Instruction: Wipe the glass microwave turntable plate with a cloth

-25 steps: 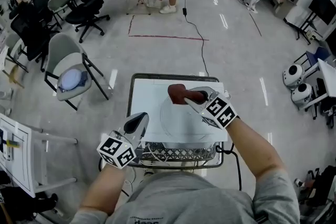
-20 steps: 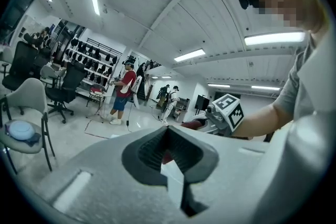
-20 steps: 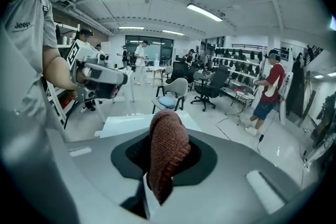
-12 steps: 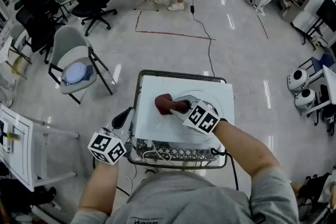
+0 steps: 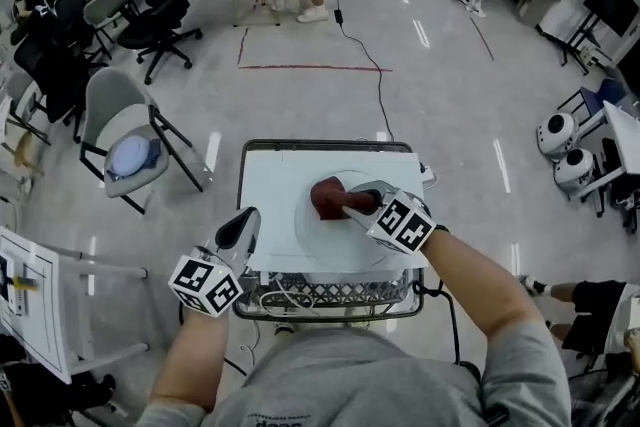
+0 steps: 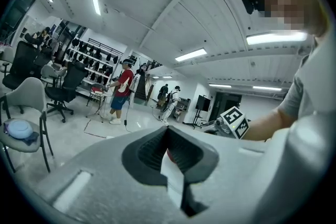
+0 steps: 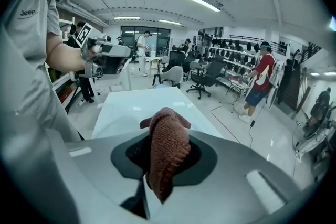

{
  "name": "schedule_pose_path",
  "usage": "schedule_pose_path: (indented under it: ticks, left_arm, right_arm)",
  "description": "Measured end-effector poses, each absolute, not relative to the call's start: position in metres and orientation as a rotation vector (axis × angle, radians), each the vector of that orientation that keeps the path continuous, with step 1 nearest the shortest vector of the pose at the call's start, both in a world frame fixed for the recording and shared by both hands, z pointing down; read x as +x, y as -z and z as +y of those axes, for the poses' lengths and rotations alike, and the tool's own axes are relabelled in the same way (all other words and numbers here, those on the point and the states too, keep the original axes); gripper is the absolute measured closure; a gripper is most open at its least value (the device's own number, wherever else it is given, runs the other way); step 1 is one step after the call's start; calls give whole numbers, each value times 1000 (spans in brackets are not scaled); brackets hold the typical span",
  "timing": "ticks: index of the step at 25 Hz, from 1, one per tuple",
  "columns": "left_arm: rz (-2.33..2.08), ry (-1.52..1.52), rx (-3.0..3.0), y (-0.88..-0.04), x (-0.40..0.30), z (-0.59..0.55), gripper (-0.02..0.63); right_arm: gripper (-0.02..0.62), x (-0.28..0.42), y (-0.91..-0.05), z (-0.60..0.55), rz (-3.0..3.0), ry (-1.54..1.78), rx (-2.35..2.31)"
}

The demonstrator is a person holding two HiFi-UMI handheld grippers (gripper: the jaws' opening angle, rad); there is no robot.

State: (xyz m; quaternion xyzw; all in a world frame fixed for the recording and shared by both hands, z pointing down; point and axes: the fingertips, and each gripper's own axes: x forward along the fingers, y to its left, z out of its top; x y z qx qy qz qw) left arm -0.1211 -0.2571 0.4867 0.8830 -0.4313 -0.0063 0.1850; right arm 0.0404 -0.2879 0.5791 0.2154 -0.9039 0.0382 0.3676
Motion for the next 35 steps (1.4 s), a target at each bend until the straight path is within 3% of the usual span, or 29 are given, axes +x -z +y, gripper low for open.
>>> schedule_pose_path:
  ticks: [9, 15, 19, 28, 35]
  left_arm:
    - [-1071, -9, 2548, -483, -44, -260, 606]
    - [-1032, 0, 2565, -480, -23, -255, 606]
    - [-1054, 23, 2560, -476, -36, -253, 606]
    - [-1220, 56, 2485, -480, -128, -242, 606]
    - [-1246, 64, 2448, -491, -163, -235, 606]
  right_arm:
    - [514, 158, -580, -284, -2225, -142, 712]
    - [514, 198, -575, -277, -2197, -158, 786]
    - [514, 157, -545, -275, -2299, -132, 763]
    - [514, -41, -543, -247, -2445, -3, 376]
    - [514, -55, -569, -249, -2366, 17, 341]
